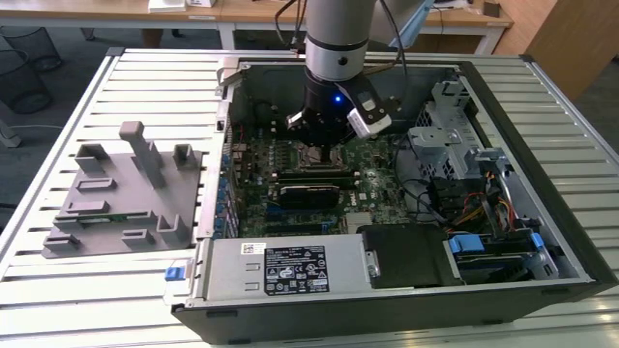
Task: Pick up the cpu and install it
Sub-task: 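Install the second cpu locking lever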
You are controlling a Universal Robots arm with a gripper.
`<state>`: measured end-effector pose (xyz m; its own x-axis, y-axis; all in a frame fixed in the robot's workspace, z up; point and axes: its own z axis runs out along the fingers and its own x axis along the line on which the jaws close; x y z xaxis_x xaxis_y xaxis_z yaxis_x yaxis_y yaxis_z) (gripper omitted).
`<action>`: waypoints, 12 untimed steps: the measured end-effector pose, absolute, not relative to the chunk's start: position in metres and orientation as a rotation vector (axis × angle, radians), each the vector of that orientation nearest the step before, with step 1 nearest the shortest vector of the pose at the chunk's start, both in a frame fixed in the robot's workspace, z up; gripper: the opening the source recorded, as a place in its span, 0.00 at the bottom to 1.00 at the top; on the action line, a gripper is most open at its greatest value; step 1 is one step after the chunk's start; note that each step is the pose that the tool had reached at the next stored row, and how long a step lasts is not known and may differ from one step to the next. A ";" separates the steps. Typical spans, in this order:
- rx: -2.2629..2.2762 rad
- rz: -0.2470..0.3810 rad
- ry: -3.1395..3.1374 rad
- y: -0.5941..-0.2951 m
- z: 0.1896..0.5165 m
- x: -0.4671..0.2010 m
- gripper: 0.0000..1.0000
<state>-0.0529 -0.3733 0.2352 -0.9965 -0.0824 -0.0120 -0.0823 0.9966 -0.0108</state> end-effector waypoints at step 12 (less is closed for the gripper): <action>-0.129 -0.013 3.129 -0.377 0.223 -0.068 0.11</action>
